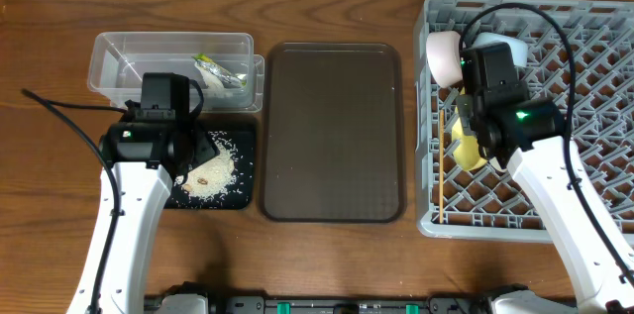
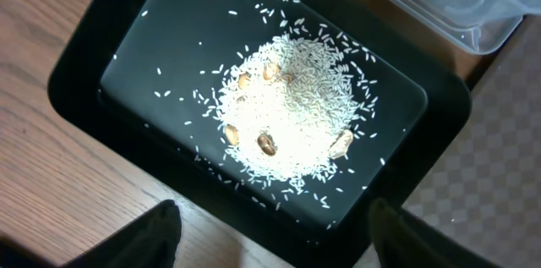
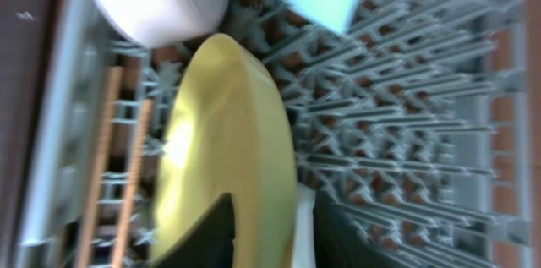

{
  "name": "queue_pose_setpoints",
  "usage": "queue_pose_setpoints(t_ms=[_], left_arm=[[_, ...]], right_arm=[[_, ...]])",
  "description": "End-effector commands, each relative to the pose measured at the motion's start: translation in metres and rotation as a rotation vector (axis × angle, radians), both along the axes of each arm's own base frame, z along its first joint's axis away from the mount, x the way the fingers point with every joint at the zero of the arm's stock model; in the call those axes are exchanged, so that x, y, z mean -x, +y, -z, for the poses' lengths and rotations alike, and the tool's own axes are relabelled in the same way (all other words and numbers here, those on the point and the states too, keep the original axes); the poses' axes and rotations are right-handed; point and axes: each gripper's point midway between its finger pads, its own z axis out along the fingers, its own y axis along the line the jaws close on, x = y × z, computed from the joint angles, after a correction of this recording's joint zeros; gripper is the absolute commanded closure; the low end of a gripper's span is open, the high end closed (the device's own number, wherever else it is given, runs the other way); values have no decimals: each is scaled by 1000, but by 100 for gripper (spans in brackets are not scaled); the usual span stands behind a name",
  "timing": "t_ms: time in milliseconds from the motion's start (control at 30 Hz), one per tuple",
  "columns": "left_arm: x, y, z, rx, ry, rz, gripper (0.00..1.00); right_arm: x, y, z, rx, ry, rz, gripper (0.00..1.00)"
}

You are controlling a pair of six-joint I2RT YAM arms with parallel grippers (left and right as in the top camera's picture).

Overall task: Sort waste into correct bins and load items into the dishwasher rack
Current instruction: 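Lift the yellow plate and stand it on edge in the rack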

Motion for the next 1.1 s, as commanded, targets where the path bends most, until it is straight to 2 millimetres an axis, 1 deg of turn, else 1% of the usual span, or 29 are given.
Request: queue_pose_setpoints(t_ms=[0, 100, 133, 167, 200, 267, 333, 400, 467, 567, 667, 800, 933, 1000, 1067], left_arm=[[0, 4, -1, -13, 3, -14, 23], [0, 4, -1, -14, 2, -14, 21], [-1, 4, -1, -14, -2, -13, 20], [-3, 3, -2, -13, -7, -7, 19], [-6, -2, -2, 4, -17, 35, 18], [-15, -15, -4, 56, -45, 121, 18], [-24, -26, -7, 99, -82, 192, 18], [-32, -33, -11, 113, -117, 255, 17], [-34, -35, -12, 109, -124, 292, 17], [-24, -38, -7, 120, -79, 340, 16], [0, -38, 1, 137, 23, 333, 17], [22, -38, 4, 148, 99, 328, 22], [35, -38, -6, 138, 45, 335, 23], [41, -38, -16, 126, -23, 340, 23], [47, -35, -29, 98, -108, 342, 23]], right_arm=[[1, 17, 4, -143, -17, 48, 61], [2, 10, -5, -186, -63, 113, 46], [3, 6, -11, -204, -86, 128, 41], [3, 5, -15, -219, -99, 129, 39], [2, 3, -21, -253, -121, 130, 36], [1, -1, -30, -317, -149, 127, 32], [0, -3, -35, -390, -155, 96, 31], [-1, -2, -35, -472, -139, 56, 29], [5, -1, -31, -537, -98, 10, 25], [17, -7, -23, -577, -38, 26, 26], [30, -11, -14, -582, 19, 66, 23], [45, -12, -6, -593, 81, 114, 21], [59, -12, 0, -590, 107, 131, 16], [66, -11, 2, -589, 90, 125, 12], [75, -10, 4, -588, 36, 108, 9]])
